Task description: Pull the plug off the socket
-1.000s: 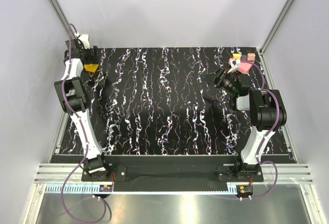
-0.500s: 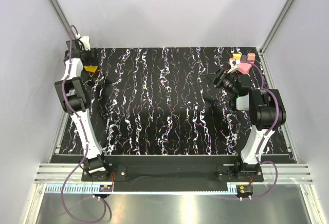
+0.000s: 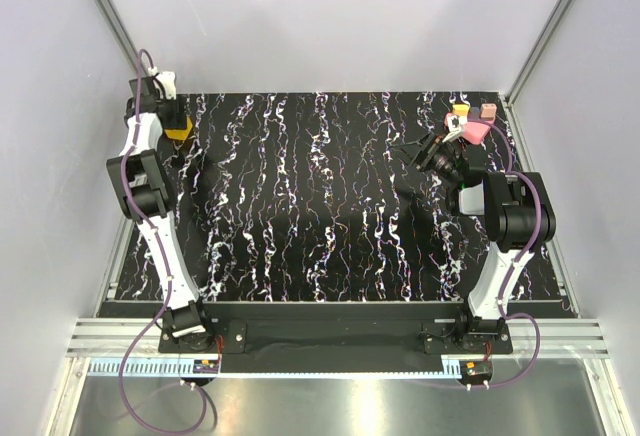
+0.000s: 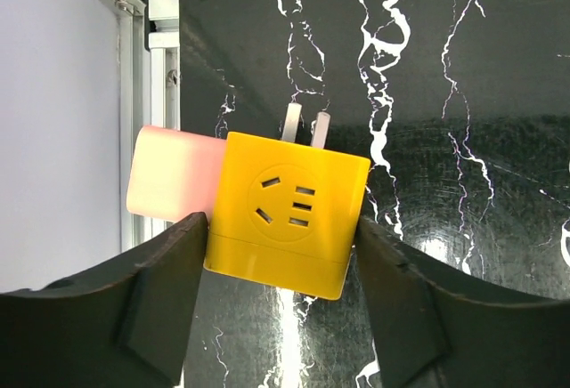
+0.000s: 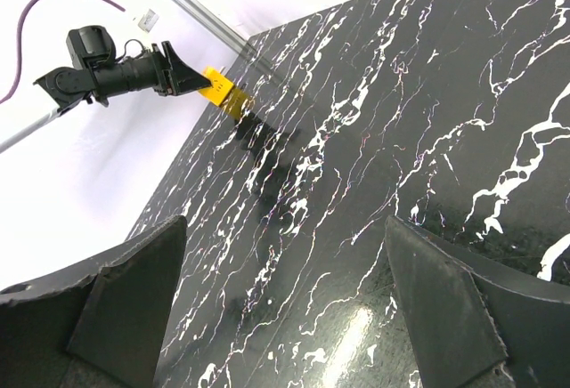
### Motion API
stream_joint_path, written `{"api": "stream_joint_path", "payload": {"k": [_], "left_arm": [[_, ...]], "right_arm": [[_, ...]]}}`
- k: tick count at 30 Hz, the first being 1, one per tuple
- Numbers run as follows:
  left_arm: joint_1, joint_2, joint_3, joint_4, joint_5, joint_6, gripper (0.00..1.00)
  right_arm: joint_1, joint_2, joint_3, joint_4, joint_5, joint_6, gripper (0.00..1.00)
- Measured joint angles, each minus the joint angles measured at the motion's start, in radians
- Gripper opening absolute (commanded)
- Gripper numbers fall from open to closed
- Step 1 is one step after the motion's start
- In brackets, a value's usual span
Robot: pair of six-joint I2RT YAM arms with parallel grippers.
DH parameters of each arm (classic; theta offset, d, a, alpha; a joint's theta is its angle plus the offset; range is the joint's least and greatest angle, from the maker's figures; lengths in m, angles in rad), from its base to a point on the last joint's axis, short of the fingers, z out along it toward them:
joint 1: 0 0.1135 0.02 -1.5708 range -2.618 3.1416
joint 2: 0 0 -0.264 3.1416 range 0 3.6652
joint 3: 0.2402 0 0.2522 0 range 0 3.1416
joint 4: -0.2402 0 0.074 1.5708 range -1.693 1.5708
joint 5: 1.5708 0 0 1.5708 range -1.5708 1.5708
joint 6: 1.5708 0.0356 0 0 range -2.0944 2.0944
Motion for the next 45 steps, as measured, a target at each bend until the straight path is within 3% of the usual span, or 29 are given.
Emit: {"api": "stream_joint_path", "payload": {"k": [5, 6, 9, 12, 13, 17, 26, 31, 36, 41, 45], "left_arm": [[-0.016, 0.000, -0.004, 0.006, -0.031, 0.004, 0.48], [-0.019, -0.001, -0.010, 0.014, -0.034, 0.003, 0.38], [-0.029, -0.026, -0.063, 0.052, -0.038, -0.002, 0.30], [-0.040, -0.082, -0.152, 0.075, -0.037, -0.016, 0.21], [-0.045, -0.106, -0.187, 0.077, -0.037, -0.023, 0.11], [-0.071, -0.211, -0.343, 0.093, -0.052, -0.045, 0.01], [-0.136, -0.575, -0.722, 0.086, -0.068, -0.265, 0.00], [-0.229, -0.849, -0.914, 0.089, -0.129, -0.393, 0.00], [-0.461, -1.051, -1.114, 0.116, -0.248, -0.505, 0.00], [-0.741, -1.126, -1.308, 0.105, -0.383, -0.661, 0.00], [-0.936, -1.144, -1.366, 0.061, -0.515, -0.776, 0.00]], "right_arm": [[0.000, 0.005, 0.024, -0.031, 0.004, -0.001, 1.00], [0.000, 0.006, 0.033, -0.044, 0.006, -0.002, 1.00], [0.010, 0.003, 0.051, -0.106, 0.039, -0.034, 1.00], [0.048, -0.019, 0.064, -0.251, 0.101, -0.101, 1.00], [0.068, -0.031, 0.074, -0.315, 0.125, -0.126, 1.00], [0.146, -0.064, 0.132, -0.509, 0.227, -0.208, 1.00], [0.370, -0.193, 0.155, -0.766, 0.454, -0.275, 1.00], [0.395, -0.292, 0.144, -0.887, 0.481, -0.261, 1.00], [0.410, -0.465, -0.006, -0.920, 0.480, -0.257, 1.00], [0.418, -0.603, -0.128, -1.017, 0.492, -0.282, 1.00], [0.418, -0.726, -0.187, -1.085, 0.502, -0.292, 1.00]]}}
